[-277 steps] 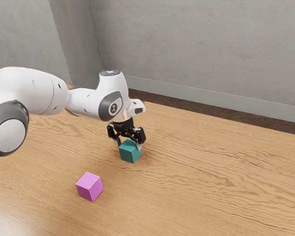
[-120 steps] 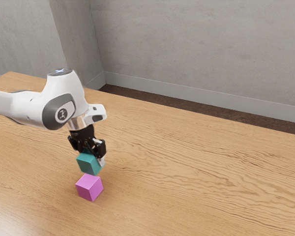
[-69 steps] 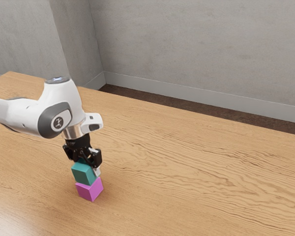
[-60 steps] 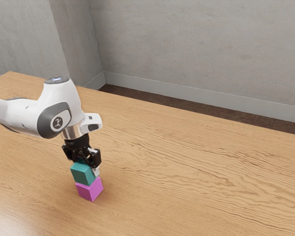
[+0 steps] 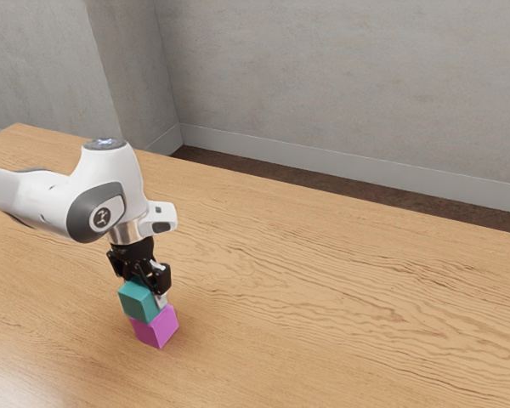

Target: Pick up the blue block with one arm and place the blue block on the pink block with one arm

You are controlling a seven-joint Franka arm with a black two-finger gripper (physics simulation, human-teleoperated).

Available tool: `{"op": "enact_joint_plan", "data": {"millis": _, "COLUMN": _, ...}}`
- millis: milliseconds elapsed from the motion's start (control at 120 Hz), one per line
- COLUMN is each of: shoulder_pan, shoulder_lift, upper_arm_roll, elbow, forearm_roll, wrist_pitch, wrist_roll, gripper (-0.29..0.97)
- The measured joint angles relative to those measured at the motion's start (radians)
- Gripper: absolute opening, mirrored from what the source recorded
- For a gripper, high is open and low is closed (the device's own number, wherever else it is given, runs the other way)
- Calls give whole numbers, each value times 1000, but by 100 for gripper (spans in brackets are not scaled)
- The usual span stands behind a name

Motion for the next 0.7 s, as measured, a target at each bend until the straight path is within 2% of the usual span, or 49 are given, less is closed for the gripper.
{"op": "enact_joint_plan", "data": {"millis": 58, "shoulder_pan": 1, "shoulder_lift": 0, "upper_arm_roll": 0, "elbow": 1, "forearm_roll": -4, "wrist_pitch": 0, "wrist_roll": 5, "gripper": 43}}
{"op": "enact_joint_plan", "data": {"millis": 225, "shoulder_pan": 1, "shoulder_lift": -4, "upper_arm_roll": -2, "elbow": 5, "forearm_roll": -12, "wrist_pitch": 0, "wrist_roll": 21, "gripper": 55}}
{"op": "enact_joint_plan", "data": {"millis": 308, "shoulder_pan": 1, "shoulder_lift": -45, "upper_arm_roll": -4, "elbow": 48, "forearm_roll": -9, "wrist_pitch": -14, "wrist_roll": 28, "gripper": 59}}
{"op": "enact_joint_plan", "data": {"millis": 425, "shoulder_pan": 4, "shoulder_lift": -66, "upper_arm_roll": -5, "elbow": 381, "forearm_roll": 6, "wrist_pitch": -181, "wrist_roll": 52, "gripper": 63}}
{"op": "enact_joint_plan", "data": {"millis": 483, "shoulder_pan": 26, "shoulder_lift": -67, "upper_arm_roll": -3, "elbow": 487, "forearm_roll": 34, "wrist_pitch": -258, "wrist_roll": 88, "gripper": 64}}
{"op": "enact_joint_plan", "data": {"millis": 567, "shoulder_pan": 36, "shoulder_lift": -80, "upper_arm_roll": -4, "elbow": 550, "forearm_roll": 55, "wrist_pitch": -356, "wrist_roll": 137, "gripper": 65}}
{"op": "enact_joint_plan", "data": {"millis": 700, "shoulder_pan": 35, "shoulder_lift": -112, "upper_arm_roll": -6, "elbow": 574, "forearm_roll": 62, "wrist_pitch": -482, "wrist_roll": 196, "gripper": 67}}
